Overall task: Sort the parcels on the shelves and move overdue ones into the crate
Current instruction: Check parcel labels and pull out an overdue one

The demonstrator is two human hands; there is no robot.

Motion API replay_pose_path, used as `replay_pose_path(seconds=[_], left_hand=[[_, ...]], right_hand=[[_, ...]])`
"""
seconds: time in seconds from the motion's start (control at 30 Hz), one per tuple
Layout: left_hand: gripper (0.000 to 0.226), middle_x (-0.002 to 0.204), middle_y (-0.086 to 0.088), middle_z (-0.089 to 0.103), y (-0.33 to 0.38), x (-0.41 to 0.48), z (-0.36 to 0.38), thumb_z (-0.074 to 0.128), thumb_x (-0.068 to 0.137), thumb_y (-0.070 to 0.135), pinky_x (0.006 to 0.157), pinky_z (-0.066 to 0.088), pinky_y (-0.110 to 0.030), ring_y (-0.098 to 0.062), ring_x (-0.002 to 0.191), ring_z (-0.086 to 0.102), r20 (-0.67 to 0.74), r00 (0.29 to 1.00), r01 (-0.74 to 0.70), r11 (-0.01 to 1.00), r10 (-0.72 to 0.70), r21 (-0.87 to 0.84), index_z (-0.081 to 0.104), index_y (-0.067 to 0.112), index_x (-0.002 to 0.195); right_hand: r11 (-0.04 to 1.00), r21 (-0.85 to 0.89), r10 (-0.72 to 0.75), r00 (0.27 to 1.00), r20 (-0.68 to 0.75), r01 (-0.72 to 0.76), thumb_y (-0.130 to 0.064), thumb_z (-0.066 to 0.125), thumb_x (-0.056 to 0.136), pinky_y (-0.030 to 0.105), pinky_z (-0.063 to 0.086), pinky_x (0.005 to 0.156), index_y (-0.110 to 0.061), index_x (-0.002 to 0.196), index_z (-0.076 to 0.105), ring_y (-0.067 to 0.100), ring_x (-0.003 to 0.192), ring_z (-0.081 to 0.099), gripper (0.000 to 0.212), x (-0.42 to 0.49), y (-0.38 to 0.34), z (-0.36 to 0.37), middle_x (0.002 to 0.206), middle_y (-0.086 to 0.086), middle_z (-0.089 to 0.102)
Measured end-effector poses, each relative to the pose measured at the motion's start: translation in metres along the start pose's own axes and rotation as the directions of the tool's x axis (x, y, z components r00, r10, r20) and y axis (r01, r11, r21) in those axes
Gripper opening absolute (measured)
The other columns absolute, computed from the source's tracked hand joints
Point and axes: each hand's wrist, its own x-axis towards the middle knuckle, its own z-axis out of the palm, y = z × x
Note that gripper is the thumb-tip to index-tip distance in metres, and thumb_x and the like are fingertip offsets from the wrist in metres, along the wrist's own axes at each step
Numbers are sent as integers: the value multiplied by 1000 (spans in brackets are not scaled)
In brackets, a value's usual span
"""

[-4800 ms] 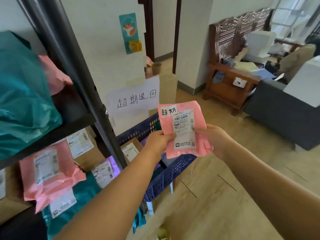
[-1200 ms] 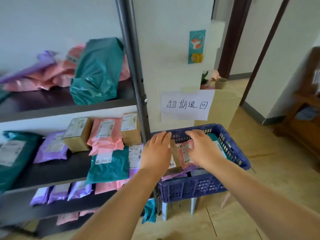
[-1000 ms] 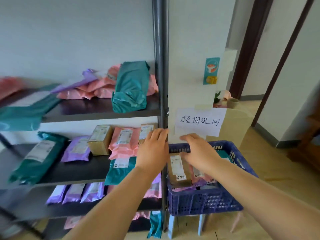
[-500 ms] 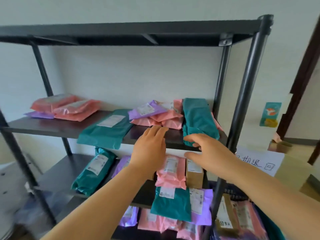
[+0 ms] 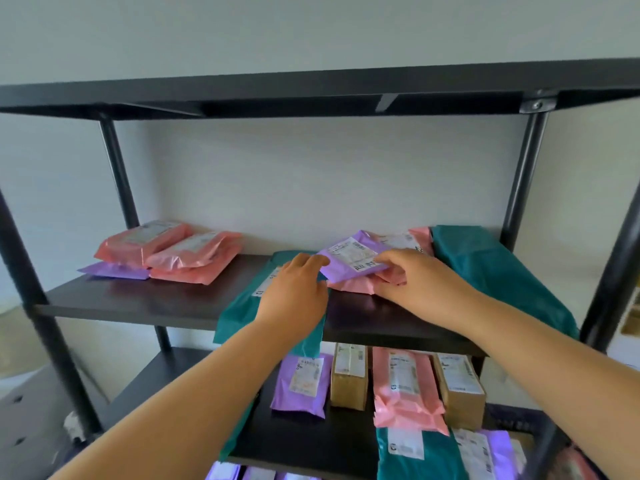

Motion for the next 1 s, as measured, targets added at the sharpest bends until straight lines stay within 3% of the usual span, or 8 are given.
replay_pose_path(seconds=[0.2,0.33,0.4,0.53,0.67,0.77,0.9,1.0], left_hand=[[41,136,-3,50,-2,45,14,46,97,18,99,43,-35,-24,118,53,130,989,85,993,-73,-86,48,22,138],[38,135,-8,53,1,72,28,47,99,21,85,45,-30,-26,110,57,205,961,217,967,-187,-134,47,16,137],[40,134,-10,54,2,82,32,45,99,24,78,46,-31,-27,103,59,267,936,266,957,-228,-115,45,13,138],[44,130,-14,55,1,100,41,42,101,33,84,45,-34,-30,108,58,313,905,306,952,-288,-9,42,10,138],[45,122,-15,60,-4,108,50,37,103,40,83,44,-33,-29,107,59,310,883,356,933,-352,48,47,7,131],[39,124,-15,61,-2,111,51,35,105,32,85,43,-32,-29,109,59,348,867,359,931,-356,57,52,5,127],[45,131,-11,58,-12,119,51,53,98,32,92,44,-32,-28,116,57,304,875,409,911,-376,-51,49,7,135],[34,108,-10,63,-15,127,52,60,93,24,82,49,-31,-25,94,61,331,866,440,886,-375,-147,56,9,123]], right_hand=[[995,-74,75,996,41,-71,-39,61,92,32,47,90,-26,136,53,20,115,56,47,61,16,-5,135,1,57],[990,-118,86,994,68,-78,-36,62,92,31,44,91,-20,138,51,24,120,54,50,91,31,-6,138,5,55],[985,-159,74,993,87,-60,-36,61,94,27,38,82,-18,138,50,24,120,53,49,101,38,-3,138,6,54],[965,-260,24,985,170,21,-37,59,94,27,35,73,-20,135,51,21,103,53,45,122,52,2,128,6,58],[951,-308,38,973,228,35,-40,56,95,30,40,73,-17,132,52,21,98,54,44,138,61,9,123,6,60],[937,-348,78,957,279,25,-42,53,96,28,39,73,-16,129,52,24,100,57,42,147,67,21,123,8,62],[938,-346,115,948,296,-6,-40,54,95,27,33,69,-18,126,51,22,89,51,38,155,65,31,116,9,62],[957,-288,123,956,267,-43,-37,57,90,27,35,59,-16,120,54,21,86,57,37,158,69,41,100,5,62]])
